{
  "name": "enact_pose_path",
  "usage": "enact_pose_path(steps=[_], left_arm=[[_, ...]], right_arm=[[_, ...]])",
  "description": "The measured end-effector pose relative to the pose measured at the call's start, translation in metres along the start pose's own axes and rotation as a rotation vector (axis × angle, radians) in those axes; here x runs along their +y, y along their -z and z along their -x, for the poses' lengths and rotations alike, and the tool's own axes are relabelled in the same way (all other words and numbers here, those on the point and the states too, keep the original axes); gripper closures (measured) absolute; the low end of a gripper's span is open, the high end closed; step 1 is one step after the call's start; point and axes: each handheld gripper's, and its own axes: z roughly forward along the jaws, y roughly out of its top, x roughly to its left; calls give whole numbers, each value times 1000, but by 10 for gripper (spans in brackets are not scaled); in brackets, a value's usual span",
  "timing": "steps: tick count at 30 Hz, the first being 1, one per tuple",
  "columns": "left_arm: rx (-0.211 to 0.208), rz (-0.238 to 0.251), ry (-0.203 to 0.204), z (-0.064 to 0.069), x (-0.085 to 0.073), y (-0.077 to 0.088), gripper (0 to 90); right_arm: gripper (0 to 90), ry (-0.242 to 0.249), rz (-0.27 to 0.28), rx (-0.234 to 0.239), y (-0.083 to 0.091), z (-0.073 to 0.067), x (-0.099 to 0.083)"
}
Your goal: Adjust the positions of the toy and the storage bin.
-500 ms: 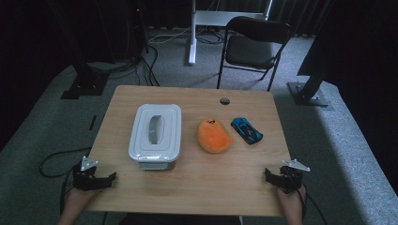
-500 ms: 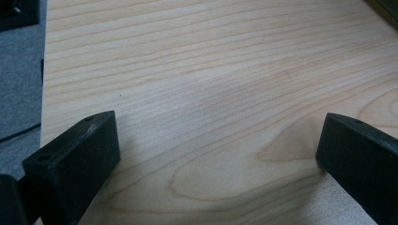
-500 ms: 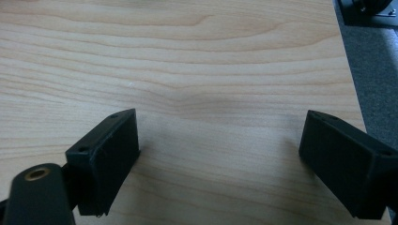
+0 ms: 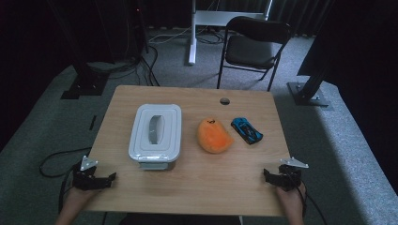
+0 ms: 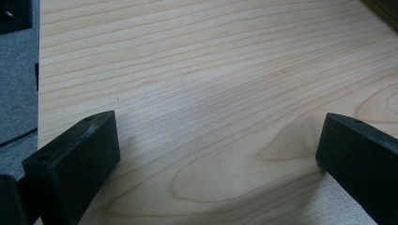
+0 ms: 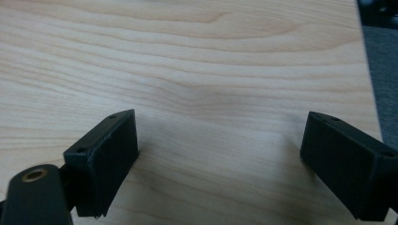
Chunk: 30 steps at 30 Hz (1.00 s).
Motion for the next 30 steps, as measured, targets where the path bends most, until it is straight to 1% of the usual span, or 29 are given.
enact_pose_path(steps=[2,4,5,7,9,11,12,15,16,17,19,20,22,23,29,30], left_arm=[[0,0,0,0,0,0,3],[0,0,0,0,0,0,3],[0,0,0,0,0,0,3],[0,0,0,0,0,0,3],[-1,0,-2,0,0,0,3],[-2,0,-2,0,0,0,3],[-2,0,-2,0,0,0,3],[-2,0,-3,0,0,0,3],[-2,0,-3,0,0,0,3],[-2,0,-3,0,0,0,3],[-3,0,-3,0,0,0,3],[-2,0,-2,0,0,0,3],[-3,0,-3,0,0,0,3],[-2,0,-3,0,0,0,3],[-3,2,-3,0,0,0,3],[-3,2,-2,0,0,0,3]], right_arm=[[132,5,1,7,0,0,2],[125,32,8,8,-1,0,5],[125,32,8,8,-1,0,5],[126,25,24,34,-1,1,6],[125,39,14,60,-2,1,9],[126,39,19,69,-2,1,10],[126,37,25,99,-2,2,12],[126,58,31,123,-2,0,17],[126,58,31,123,-2,0,17],[126,65,37,137,-2,-1,21],[126,69,39,145,-2,-2,23],[126,78,45,148,-3,-4,28],[126,81,44,147,-4,-4,31],[126,87,46,143,-5,-5,33],[126,99,45,161,-14,-9,47],[126,105,46,156,-15,-9,49]])
